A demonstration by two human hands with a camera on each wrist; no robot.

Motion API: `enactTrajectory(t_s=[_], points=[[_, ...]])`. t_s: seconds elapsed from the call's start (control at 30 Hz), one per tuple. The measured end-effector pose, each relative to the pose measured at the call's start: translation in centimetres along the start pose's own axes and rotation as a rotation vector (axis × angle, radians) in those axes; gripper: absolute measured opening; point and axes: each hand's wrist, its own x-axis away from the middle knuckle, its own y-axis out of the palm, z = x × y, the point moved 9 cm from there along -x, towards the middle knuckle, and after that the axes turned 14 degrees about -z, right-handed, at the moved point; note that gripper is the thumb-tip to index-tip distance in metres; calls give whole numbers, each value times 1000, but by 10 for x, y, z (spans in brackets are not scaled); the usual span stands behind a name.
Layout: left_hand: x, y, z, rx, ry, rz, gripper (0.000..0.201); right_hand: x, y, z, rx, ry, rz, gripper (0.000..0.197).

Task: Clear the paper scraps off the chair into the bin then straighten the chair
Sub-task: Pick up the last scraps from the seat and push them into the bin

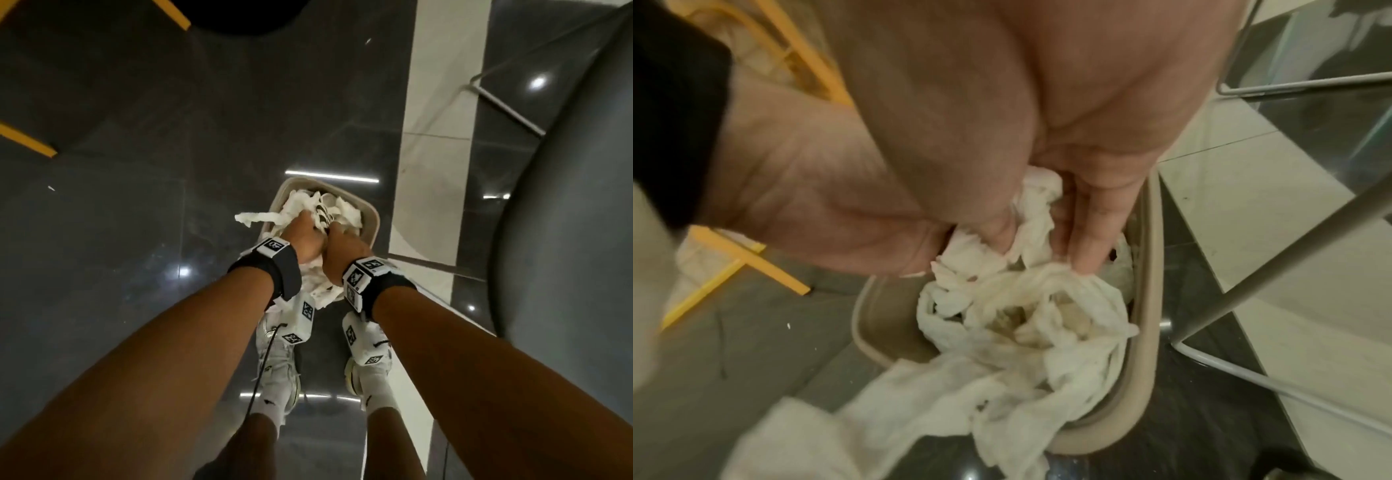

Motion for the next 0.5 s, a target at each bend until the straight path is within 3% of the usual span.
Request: enactTrajectory(t_s=[0.17,0.27,0.37,0.43,0.5], points=[[3,6,-14,101,-20,-54,46,-19,34,3,79,-110,-162,115],[25,8,-14,-73,32,-66,53,-9,54,8,360,-147,-191,133],[43,-2,-13,-257,88,-26,46,-10,57,11,256,-147,-176,106],[58,-18,-11,-341,131,78,36,-11,42,13,146,-147,-112,73],[73,-34,-9,-414,178,228,43,-11,25,19,56,-120,-33,50]])
